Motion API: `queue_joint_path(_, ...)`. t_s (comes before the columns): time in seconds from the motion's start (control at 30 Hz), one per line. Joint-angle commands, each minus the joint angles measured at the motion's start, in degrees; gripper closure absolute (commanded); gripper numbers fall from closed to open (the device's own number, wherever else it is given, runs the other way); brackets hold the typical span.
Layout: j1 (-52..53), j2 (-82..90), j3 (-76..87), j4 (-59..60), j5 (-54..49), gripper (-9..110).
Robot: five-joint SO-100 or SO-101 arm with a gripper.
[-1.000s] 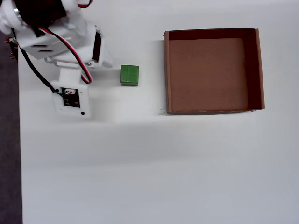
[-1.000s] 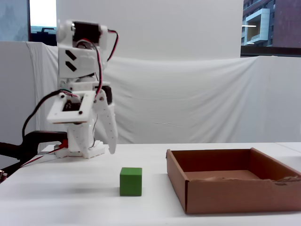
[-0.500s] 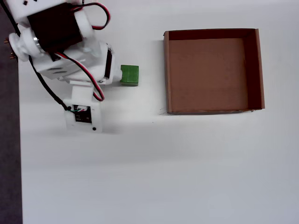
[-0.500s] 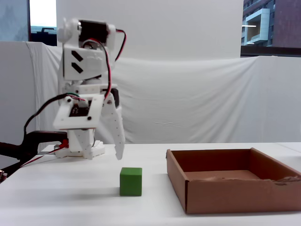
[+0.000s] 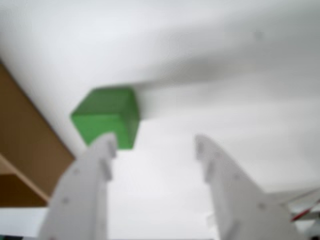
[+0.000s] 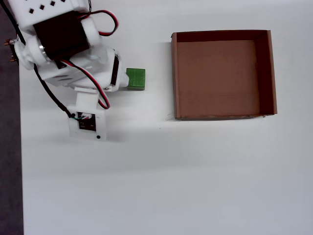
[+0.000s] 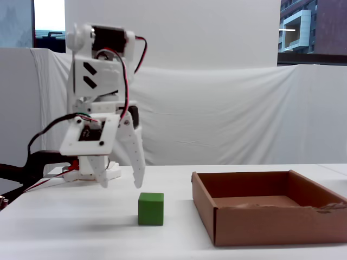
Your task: Grasp a green cube and put it in a box.
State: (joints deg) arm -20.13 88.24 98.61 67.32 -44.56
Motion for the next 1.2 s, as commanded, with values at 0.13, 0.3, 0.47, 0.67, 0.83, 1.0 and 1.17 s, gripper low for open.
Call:
queue_joint_path(0.13,-0.5,-0.1,-3.5,-0.1,0.2,73)
queue_joint_path(0.3,-0.4,-0.1,-3.6,-0.2,0.2,73)
queue_joint_path(0.47,-1.1,-3.5,-8.2,-0.2,2.8,73)
queue_joint_path(0.67,-2.5,-9.1,-14.1,0.9,3.7,73)
queue_joint_path(0.83,-4.2,-10.7,-15.7,1.5,3.3,73)
queue_joint_path(1.0,-6.1,-11.1,-14.4,1.5,2.6,73)
queue_joint_path(1.17,-7.0,-12.3,-13.2,1.1,1.8,73)
